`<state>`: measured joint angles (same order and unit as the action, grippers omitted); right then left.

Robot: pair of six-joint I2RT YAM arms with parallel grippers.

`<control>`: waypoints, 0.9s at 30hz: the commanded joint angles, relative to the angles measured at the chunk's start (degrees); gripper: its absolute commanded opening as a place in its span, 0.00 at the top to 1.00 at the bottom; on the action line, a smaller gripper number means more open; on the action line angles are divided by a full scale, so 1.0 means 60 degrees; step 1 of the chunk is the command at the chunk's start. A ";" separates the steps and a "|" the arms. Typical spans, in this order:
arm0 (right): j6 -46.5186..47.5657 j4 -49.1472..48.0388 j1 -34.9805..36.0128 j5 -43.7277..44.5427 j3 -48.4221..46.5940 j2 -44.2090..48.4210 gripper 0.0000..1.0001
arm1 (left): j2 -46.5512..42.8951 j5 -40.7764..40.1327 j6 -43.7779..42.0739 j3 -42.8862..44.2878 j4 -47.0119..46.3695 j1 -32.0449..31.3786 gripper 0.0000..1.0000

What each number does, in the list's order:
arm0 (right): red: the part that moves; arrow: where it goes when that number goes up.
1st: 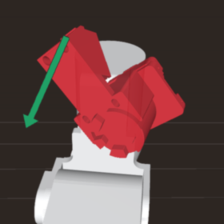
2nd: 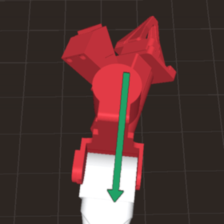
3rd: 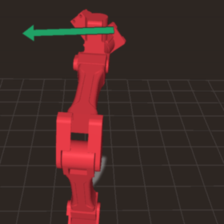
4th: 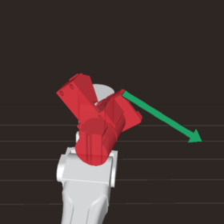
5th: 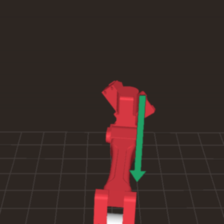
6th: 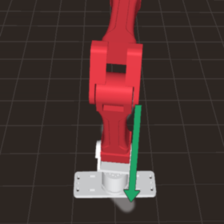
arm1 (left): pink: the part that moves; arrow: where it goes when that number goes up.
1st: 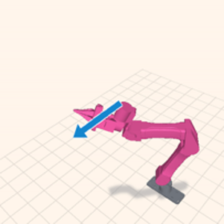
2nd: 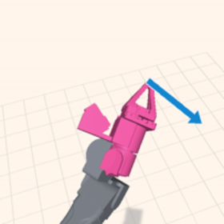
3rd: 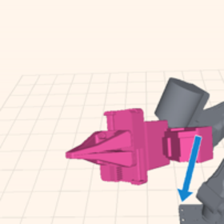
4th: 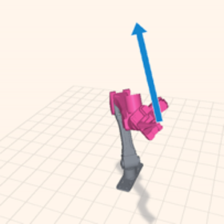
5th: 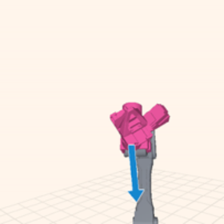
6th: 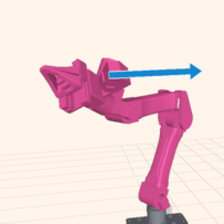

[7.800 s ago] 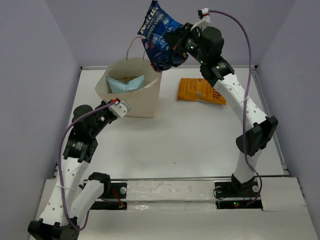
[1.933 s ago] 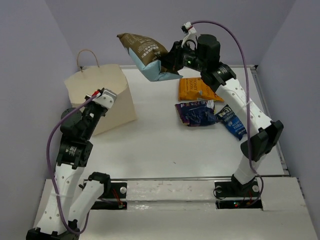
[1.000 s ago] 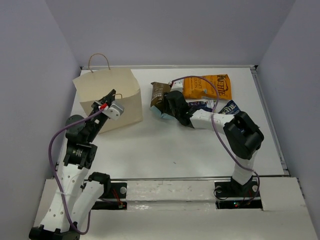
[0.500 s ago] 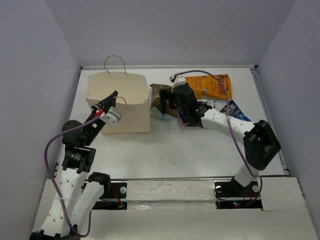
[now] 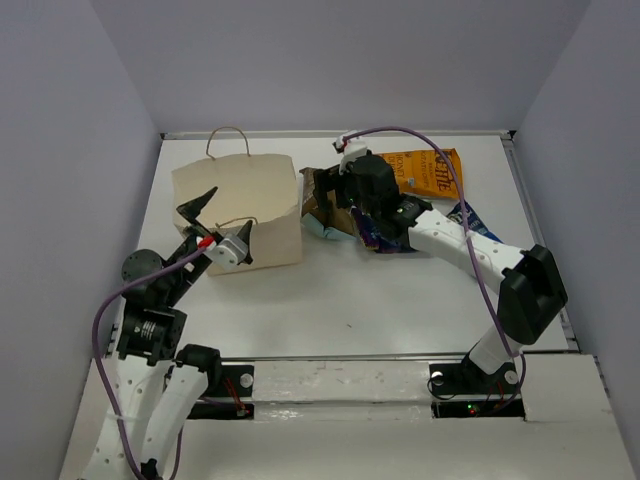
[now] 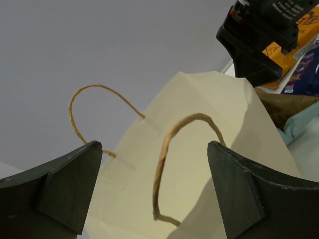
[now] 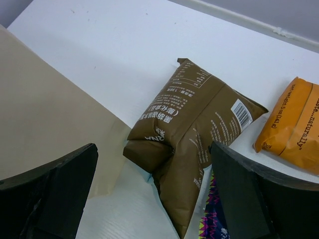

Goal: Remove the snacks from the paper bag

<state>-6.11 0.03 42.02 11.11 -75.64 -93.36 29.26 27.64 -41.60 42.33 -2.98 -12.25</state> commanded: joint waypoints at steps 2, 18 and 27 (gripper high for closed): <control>0.0373 -0.0035 -0.0016 -0.0109 -0.0621 0.0560 0.00 | -0.0699 0.0315 -0.0668 0.0796 0.1913 0.0035 0.01; -0.2671 0.2894 -0.5250 0.0463 -0.0784 0.1173 0.00 | -0.1450 -1.0821 0.0742 0.1503 -0.0198 0.0020 0.01; -0.3230 0.3743 -0.8964 0.0257 0.0331 0.1323 0.00 | 0.1522 -1.0760 0.2773 0.2171 0.0951 0.0780 0.01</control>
<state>-23.31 18.57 -8.12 13.17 -74.67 -86.28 31.62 -31.86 -30.24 53.23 2.83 -10.46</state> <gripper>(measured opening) 0.995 0.986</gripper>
